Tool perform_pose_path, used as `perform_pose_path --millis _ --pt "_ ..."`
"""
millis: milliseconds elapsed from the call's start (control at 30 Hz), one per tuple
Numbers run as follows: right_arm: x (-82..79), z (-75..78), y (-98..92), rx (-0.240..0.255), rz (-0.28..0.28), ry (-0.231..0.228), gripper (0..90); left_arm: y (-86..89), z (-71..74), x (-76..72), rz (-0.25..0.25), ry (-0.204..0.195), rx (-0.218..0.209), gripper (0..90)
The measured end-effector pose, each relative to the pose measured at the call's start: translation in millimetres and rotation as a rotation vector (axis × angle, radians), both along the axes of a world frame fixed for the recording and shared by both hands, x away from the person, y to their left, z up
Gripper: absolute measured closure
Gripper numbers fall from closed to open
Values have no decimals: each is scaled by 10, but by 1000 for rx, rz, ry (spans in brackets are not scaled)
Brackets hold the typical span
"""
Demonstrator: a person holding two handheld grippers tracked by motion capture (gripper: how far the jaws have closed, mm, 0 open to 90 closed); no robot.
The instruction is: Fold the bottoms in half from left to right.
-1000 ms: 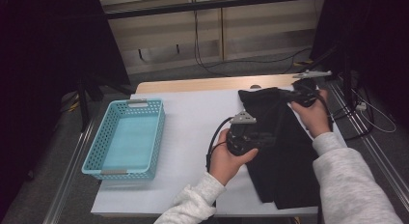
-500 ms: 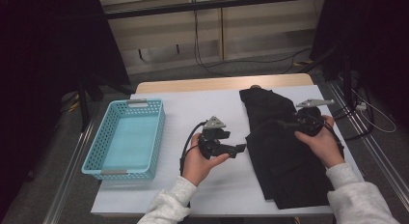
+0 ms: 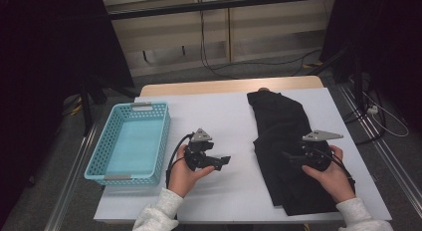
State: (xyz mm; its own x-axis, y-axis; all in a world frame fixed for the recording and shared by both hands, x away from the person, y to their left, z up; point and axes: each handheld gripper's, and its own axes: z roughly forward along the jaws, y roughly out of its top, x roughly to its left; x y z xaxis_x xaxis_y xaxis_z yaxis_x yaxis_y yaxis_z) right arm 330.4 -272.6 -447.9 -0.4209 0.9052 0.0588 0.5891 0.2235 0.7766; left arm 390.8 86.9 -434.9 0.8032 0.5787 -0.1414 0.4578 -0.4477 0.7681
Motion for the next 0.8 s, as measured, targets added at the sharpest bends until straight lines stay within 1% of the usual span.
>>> perform_pose_path --millis 33,100,167,233,267,300,400,433,500,600,633,667,700,733,800 --pt "-19 -2 7 -5 5 -5 224 19 -9 4 5 -1 0 161" --pt "-63 -1 18 2 11 -9 218 47 -22 10 7 5 9 158" --pt "-110 -10 21 9 17 -9 219 74 -34 16 10 12 4 150" --pt "-157 -22 10 2 21 -7 230 89 -40 17 7 11 13 144" --pt "-173 -22 4 2 18 -9 243 97 -48 18 12 12 9 143" --pt "-201 -22 -11 -3 15 -12 274 103 -52 21 11 17 9 141" --pt "-274 -20 -50 -19 14 -14 313 102 -66 19 7 16 14 141" --pt "-302 -19 -64 -19 18 -15 339 102 -67 23 4 14 16 141" --pt "-372 -14 -80 -10 25 -11 363 99 -66 30 7 15 15 140" --pt "-447 -7 -93 -3 23 -16 411 94 -60 36 13 15 9 140" --pt "-471 1 -100 -1 30 -24 426 91 -59 36 11 14 11 141" --pt "-495 15 -101 4 35 -20 430 87 -58 34 10 9 15 141" --pt "-518 28 -98 6 40 -26 434 81 -58 33 7 8 19 141" --pt "-545 40 -88 10 46 -31 438 75 -60 32 8 9 16 141" --pt "-588 41 -34 23 76 -30 440 69 -64 32 9 11 19 141"
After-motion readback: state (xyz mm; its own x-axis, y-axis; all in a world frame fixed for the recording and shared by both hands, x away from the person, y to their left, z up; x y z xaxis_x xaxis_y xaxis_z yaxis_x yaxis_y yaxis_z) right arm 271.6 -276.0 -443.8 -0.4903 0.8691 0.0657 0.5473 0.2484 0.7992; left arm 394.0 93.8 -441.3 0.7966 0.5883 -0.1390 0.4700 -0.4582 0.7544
